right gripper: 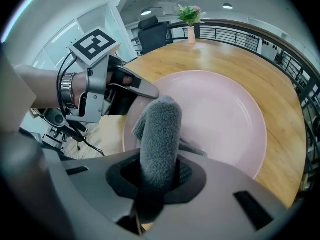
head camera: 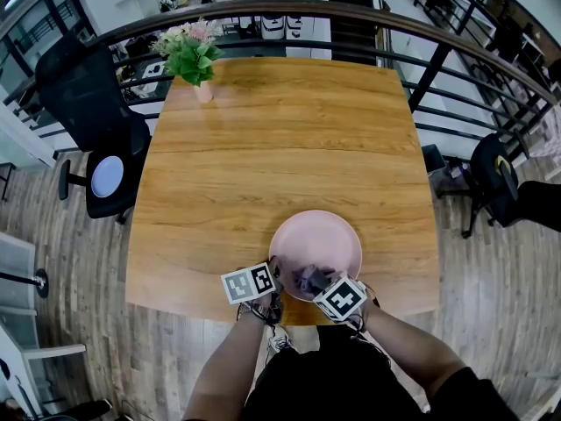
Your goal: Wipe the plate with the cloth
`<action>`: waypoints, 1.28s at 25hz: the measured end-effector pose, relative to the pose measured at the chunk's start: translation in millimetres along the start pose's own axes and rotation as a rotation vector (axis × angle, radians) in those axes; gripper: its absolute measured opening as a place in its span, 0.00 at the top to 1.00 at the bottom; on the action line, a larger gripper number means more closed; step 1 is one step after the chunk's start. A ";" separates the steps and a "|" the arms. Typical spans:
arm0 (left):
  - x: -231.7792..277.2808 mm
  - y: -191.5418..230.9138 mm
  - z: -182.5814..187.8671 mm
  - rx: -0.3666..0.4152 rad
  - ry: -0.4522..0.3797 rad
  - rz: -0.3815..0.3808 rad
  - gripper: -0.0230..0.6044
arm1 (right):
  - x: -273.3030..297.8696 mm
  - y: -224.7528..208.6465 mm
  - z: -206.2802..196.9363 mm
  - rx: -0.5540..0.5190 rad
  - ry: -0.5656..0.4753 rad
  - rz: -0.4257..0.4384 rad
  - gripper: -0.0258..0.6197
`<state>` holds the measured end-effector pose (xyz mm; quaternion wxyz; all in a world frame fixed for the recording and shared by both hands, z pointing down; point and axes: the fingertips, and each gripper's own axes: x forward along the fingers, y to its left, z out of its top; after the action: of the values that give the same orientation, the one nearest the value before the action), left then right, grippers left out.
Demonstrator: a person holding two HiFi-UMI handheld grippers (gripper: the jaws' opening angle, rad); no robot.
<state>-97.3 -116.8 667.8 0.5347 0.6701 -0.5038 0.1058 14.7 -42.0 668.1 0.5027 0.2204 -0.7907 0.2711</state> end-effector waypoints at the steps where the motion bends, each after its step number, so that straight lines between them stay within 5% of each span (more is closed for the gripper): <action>1: -0.2 -0.3 0.1 -0.001 0.000 -0.001 0.91 | -2.1 -5.4 -2.7 -0.002 0.007 -0.011 0.85; 13: -0.7 -0.2 -1.3 -0.005 0.004 -0.006 0.91 | -18.9 -75.5 -10.0 -0.002 0.053 -0.133 0.85; 32: 1.4 -0.3 -1.2 0.010 0.001 -0.001 0.91 | -19.6 -145.0 44.1 0.104 -0.123 -0.285 0.85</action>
<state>-95.9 -116.6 669.0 0.5317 0.6729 -0.5027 0.1084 82.7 -178.8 664.9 0.4744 0.3720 -0.7659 0.2235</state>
